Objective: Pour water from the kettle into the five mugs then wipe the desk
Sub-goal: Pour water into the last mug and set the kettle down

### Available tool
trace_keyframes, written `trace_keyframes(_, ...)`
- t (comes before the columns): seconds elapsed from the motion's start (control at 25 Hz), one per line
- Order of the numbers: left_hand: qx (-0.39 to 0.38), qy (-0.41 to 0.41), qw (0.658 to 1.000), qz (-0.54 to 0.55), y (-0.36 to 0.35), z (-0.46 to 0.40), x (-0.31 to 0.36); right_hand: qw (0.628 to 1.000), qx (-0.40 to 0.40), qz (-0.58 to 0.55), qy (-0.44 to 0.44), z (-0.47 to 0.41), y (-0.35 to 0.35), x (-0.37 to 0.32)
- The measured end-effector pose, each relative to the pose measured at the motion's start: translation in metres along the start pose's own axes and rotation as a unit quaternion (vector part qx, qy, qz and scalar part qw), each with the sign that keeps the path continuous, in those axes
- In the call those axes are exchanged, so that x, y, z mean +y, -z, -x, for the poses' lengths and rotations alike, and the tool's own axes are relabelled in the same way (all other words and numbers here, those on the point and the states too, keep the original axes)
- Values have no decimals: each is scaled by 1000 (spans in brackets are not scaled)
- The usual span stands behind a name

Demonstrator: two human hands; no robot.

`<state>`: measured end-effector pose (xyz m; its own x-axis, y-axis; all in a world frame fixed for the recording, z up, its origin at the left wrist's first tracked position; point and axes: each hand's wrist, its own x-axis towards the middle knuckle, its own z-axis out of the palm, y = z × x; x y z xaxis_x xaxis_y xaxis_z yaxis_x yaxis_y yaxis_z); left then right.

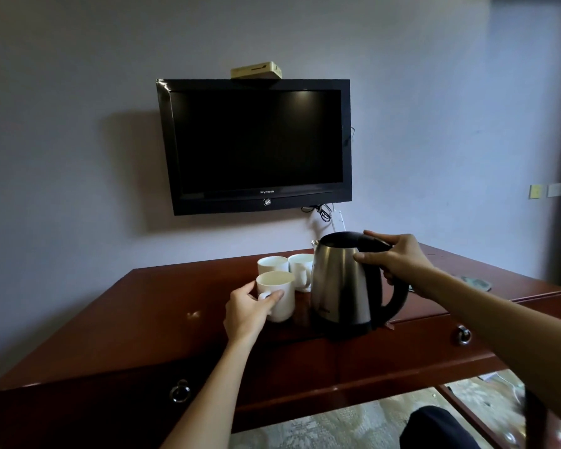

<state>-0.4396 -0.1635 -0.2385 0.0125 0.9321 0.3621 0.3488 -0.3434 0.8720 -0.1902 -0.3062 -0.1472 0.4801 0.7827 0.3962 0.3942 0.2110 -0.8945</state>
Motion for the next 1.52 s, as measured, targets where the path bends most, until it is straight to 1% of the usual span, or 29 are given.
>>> trace_keyframes(0.28, 96, 34, 993, -60, 14, 15, 10, 1000, 30, 2, 0, 2, -8, 0)
trace_keyframes(0.44, 117, 56, 987, -94, 18, 10, 9, 1000, 27, 9, 3, 3, -8, 0)
trace_keyframes(0.64, 132, 84, 982, -105, 14, -1, 8, 1000, 25, 8, 8, 8, -7, -3)
trace_keyframes(1.04, 139, 98, 981, -92, -4, -23, 7, 1000, 11, -10, 13, 13, -16, -5)
trace_keyframes(1.16, 142, 98, 981, -89, -6, -29, 5, 1000, 7, -16, 14, 14, -18, -5)
trace_keyframes(1.32, 133, 91, 980, -116, -7, -45, 0, 1000, 4, -11, 16, 15, -19, -6)
trace_keyframes(1.52, 133, 88, 981, -109, -11, -56, -3, 1000, -1, -19, 9, 14, -21, -7)
